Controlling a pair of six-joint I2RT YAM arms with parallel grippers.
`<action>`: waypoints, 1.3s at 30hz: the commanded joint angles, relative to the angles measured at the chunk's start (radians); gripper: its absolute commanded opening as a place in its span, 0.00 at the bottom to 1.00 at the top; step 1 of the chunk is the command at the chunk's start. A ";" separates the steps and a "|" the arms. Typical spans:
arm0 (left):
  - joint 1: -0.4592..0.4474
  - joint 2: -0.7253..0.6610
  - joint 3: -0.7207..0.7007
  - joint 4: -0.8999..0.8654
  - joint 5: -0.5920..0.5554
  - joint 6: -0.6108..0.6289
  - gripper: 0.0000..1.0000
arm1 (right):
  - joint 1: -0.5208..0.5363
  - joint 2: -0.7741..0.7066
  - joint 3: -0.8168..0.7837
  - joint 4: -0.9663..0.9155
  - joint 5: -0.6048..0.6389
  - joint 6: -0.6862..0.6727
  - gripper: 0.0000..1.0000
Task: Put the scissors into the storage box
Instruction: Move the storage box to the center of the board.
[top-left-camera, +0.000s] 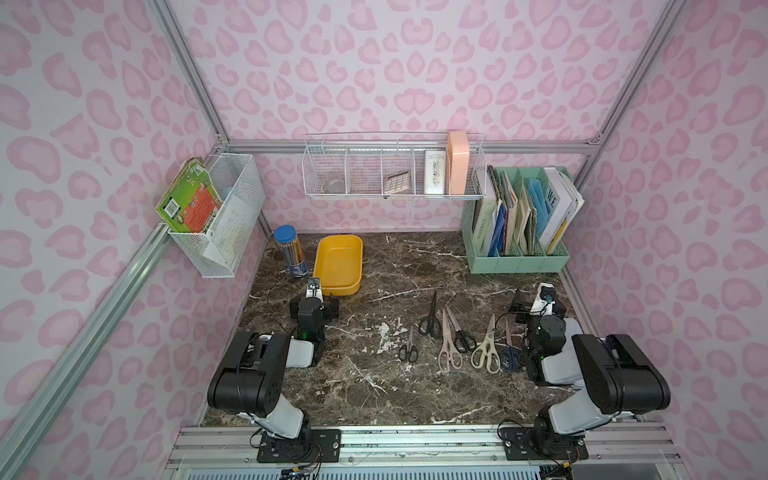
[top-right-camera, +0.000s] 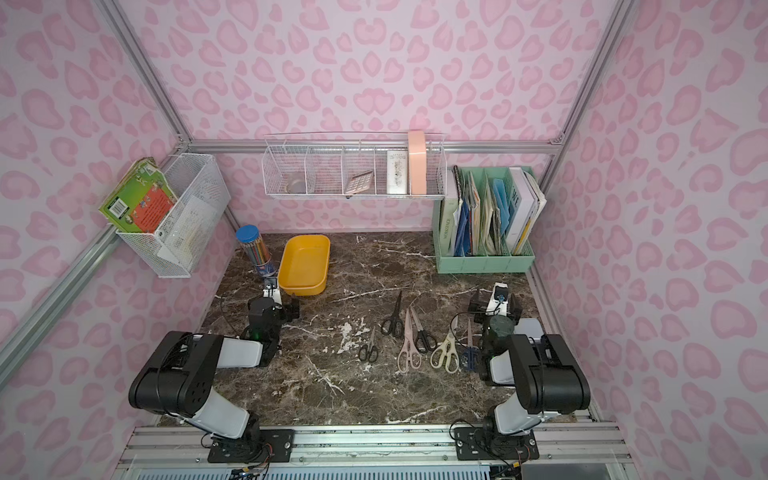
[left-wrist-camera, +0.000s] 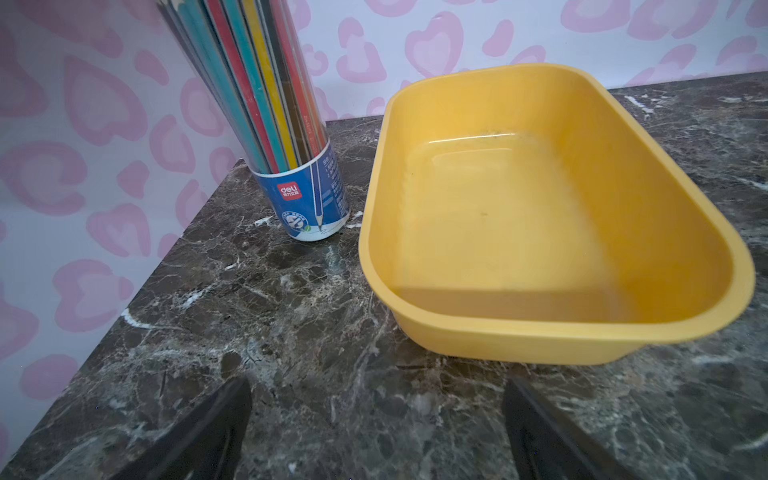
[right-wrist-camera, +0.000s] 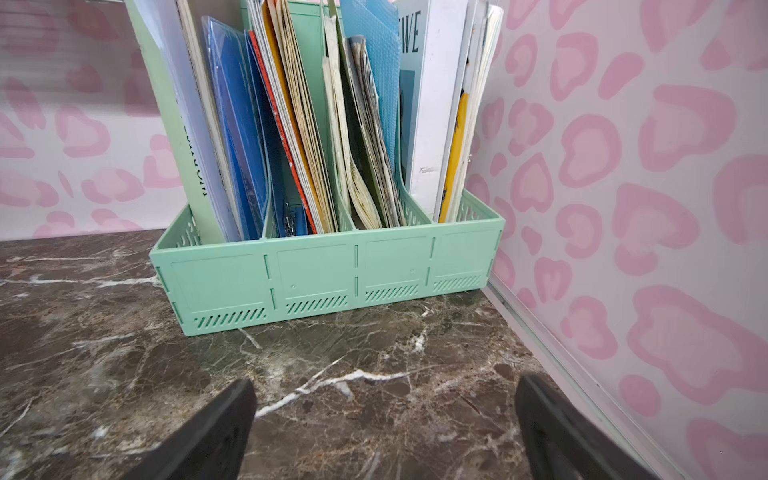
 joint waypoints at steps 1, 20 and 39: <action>0.001 -0.005 0.004 -0.001 0.003 -0.002 0.99 | 0.002 0.001 0.000 0.005 0.006 -0.004 1.00; -0.069 -0.261 0.204 -0.608 -0.197 -0.133 0.84 | 0.201 -0.175 0.016 -0.106 0.230 -0.188 0.97; 0.102 0.035 0.818 -1.381 0.201 -0.288 0.68 | 0.318 -0.300 0.346 -0.681 -0.113 0.060 0.87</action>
